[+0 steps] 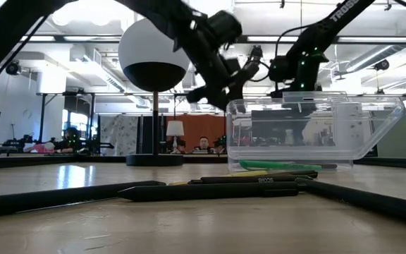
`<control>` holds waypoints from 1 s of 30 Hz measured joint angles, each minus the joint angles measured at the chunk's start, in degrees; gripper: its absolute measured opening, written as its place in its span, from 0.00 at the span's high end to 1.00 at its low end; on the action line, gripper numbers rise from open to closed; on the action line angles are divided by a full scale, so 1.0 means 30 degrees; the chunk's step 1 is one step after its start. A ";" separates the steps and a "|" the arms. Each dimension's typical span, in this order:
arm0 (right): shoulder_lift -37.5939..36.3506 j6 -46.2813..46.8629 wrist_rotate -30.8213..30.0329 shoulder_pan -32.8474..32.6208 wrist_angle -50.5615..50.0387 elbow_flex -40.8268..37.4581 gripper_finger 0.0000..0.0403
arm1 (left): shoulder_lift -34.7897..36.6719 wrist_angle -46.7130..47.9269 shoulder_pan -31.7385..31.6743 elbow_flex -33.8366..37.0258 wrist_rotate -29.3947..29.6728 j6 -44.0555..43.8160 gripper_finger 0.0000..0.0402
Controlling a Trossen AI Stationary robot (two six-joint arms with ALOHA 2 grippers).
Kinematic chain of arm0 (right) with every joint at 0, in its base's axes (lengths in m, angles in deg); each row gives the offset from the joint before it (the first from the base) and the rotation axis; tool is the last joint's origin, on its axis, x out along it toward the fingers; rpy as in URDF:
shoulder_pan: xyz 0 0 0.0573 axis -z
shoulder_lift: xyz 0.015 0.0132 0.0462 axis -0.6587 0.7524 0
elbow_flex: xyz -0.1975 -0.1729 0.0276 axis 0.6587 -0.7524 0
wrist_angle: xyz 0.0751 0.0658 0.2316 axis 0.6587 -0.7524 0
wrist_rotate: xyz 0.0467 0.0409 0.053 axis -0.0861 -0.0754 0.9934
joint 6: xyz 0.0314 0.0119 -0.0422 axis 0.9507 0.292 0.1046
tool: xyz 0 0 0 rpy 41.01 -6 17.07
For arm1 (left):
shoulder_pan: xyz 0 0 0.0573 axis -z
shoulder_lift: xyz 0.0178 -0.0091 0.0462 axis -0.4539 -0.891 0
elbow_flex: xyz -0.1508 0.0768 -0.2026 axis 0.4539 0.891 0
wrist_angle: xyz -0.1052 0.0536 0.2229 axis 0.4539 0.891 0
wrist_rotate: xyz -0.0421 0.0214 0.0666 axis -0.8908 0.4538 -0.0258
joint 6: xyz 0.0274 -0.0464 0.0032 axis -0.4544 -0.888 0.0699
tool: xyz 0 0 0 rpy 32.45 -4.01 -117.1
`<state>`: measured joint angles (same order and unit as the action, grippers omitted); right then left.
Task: Pick & place school supplies into a supply box
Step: Put the orange pencil into the supply box
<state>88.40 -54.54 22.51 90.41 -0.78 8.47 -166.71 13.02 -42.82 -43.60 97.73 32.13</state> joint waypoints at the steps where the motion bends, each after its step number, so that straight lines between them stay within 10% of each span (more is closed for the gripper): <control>1: -0.0115 -0.0028 0.0000 0.0079 0.0019 -0.0074 0.73 | -0.0180 -0.0133 -0.0171 -0.0013 -0.0348 -0.0321 0.74; 19: -0.0385 0.1028 0.0007 0.0829 -0.0672 -0.0467 0.55 | -0.8513 0.7740 -0.0965 -1.2462 -0.1628 0.0615 0.69; 30: -0.0473 0.0796 0.0015 0.1383 -0.1315 -0.0475 0.55 | -0.8202 0.5669 -0.1497 -0.9178 -0.2737 0.0563 0.69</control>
<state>86.98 -52.15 22.56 94.56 -4.72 7.05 -191.32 30.03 -47.31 -71.14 89.52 33.82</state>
